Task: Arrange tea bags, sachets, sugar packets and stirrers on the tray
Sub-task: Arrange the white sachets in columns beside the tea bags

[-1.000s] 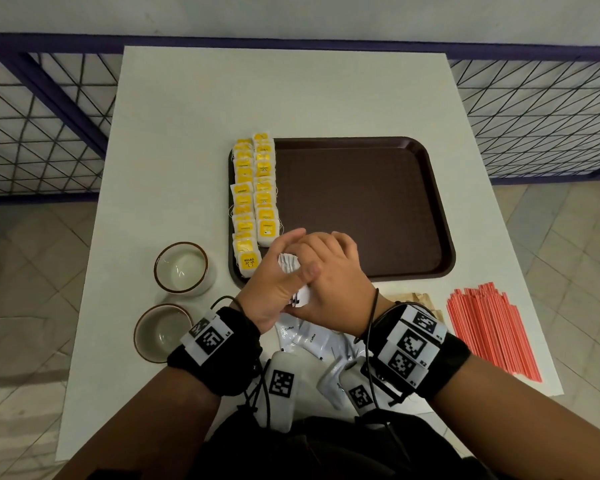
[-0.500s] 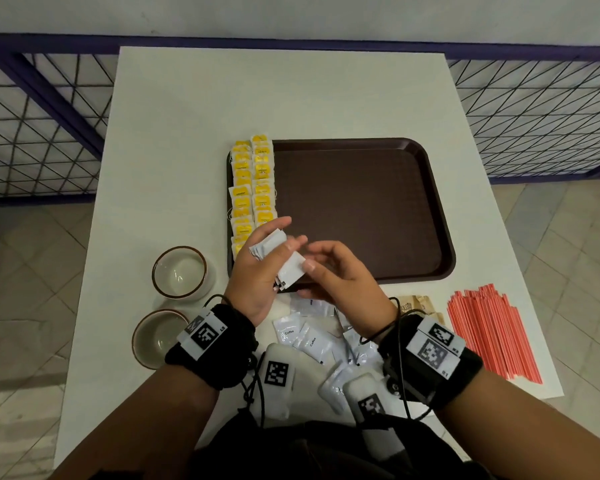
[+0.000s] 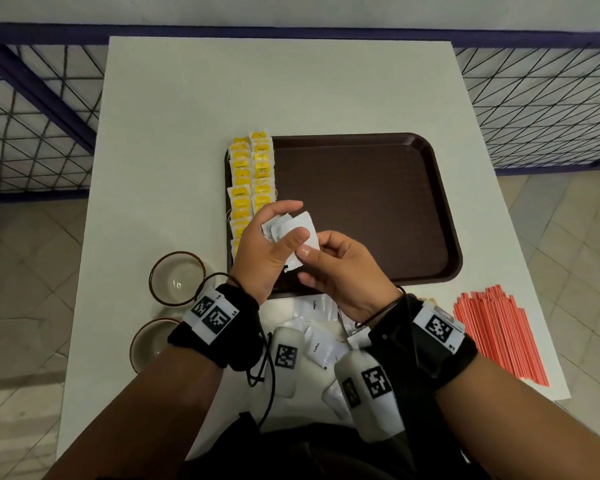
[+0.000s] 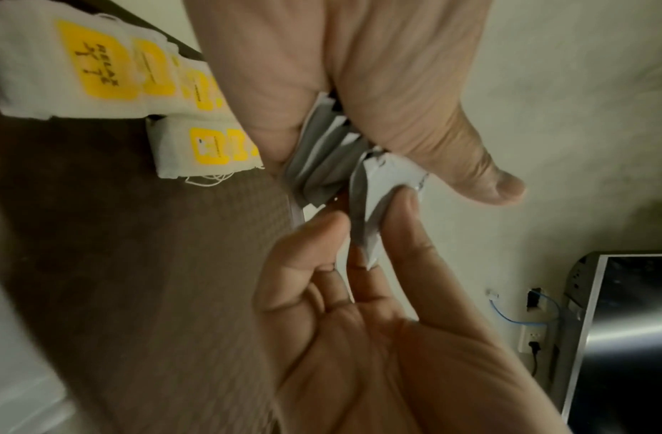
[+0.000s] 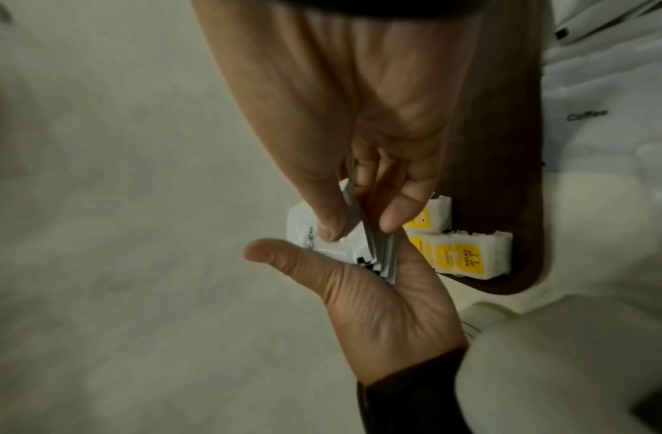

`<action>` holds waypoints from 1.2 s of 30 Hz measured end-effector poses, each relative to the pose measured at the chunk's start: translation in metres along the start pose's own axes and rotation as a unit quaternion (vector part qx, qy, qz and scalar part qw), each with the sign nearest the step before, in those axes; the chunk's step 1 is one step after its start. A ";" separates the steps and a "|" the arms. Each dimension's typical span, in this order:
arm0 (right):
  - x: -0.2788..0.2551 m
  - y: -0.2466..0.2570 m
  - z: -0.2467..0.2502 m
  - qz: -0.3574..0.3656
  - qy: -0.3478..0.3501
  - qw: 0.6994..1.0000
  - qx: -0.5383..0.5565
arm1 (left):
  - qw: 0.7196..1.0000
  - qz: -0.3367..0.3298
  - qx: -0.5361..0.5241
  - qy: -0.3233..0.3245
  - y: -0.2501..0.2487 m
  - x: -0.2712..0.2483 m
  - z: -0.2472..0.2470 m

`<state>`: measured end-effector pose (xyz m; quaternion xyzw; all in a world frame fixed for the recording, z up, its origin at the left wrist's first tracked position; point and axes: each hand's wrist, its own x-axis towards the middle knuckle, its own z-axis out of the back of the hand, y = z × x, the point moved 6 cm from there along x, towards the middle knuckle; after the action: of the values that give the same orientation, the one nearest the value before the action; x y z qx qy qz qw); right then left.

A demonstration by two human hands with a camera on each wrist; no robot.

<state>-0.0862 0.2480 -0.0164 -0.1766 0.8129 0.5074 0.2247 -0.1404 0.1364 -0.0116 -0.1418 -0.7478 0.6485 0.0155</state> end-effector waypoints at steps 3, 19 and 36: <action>0.008 0.007 -0.002 0.012 0.004 1.000 0.028 | 1.000 -0.003 0.007 -0.004 0.000 0.011 0.003; 0.152 0.063 0.016 0.114 -0.109 0.987 -0.017 | 0.860 0.026 0.468 0.202 -0.037 0.202 0.015; 0.222 0.067 0.043 0.131 -0.226 0.936 -0.234 | 0.665 -0.009 0.679 0.310 -0.018 0.280 -0.010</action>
<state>-0.2982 0.3027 -0.1036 0.0035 0.6146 0.7351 0.2861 -0.4104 0.2092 -0.0377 -0.2781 -0.0539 0.8949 0.3447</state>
